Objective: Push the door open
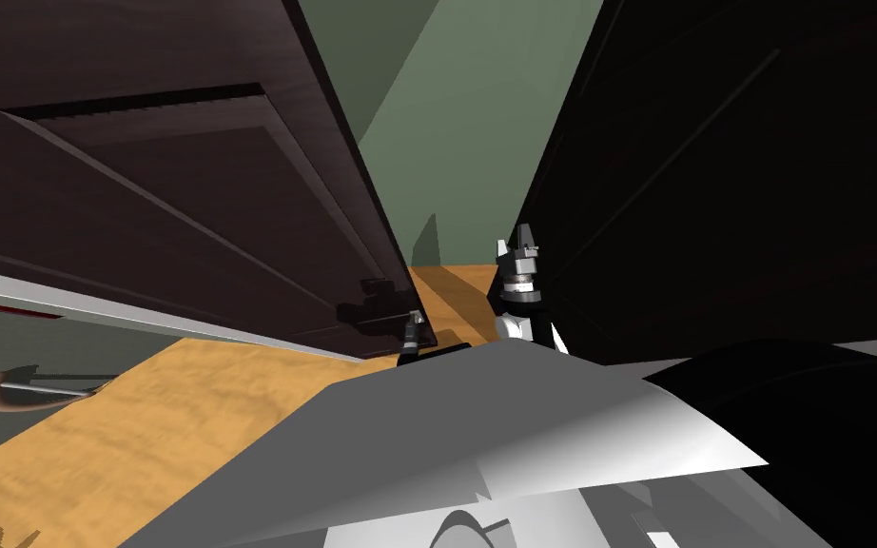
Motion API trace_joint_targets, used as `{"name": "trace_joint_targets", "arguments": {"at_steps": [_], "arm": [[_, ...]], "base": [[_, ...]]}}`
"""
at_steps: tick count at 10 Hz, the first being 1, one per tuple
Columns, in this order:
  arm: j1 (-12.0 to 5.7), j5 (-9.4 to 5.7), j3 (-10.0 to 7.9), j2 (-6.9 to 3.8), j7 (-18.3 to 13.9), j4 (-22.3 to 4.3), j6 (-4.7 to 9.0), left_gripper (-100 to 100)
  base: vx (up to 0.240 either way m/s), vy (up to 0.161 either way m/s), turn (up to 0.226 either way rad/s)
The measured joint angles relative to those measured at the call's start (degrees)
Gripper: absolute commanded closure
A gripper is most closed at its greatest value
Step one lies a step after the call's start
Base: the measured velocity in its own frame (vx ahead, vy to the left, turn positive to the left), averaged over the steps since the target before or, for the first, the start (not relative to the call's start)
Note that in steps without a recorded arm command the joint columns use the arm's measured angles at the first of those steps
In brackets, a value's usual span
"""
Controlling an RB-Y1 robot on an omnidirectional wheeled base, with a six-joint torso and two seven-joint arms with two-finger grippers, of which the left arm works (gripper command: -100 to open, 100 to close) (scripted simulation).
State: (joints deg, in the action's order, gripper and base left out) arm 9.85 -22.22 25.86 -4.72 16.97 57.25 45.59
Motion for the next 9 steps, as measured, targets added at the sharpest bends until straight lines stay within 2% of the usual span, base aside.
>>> {"name": "trace_joint_targets", "arguments": {"at_steps": [2,3,5,6,9], "arm": [[-0.36,-0.23,-1.11,0.21,0.16,-0.31,-0.30,100],[-0.49,-0.34,-1.63,-0.02,-0.03,-0.58,-0.19,100],[-1.21,-0.70,-3.36,0.34,0.10,-1.84,0.18,100],[-1.25,-0.92,-4.25,0.14,0.12,-1.79,-0.01,-100],[-0.61,-1.15,-3.71,0.13,0.44,-0.82,-0.20,-100]], "base": [[0.077,-0.064,0.033],[0.083,-0.050,0.071],[0.138,-0.081,0.099],[-0.044,-0.063,0.050],[-0.189,-0.001,0.008]]}}
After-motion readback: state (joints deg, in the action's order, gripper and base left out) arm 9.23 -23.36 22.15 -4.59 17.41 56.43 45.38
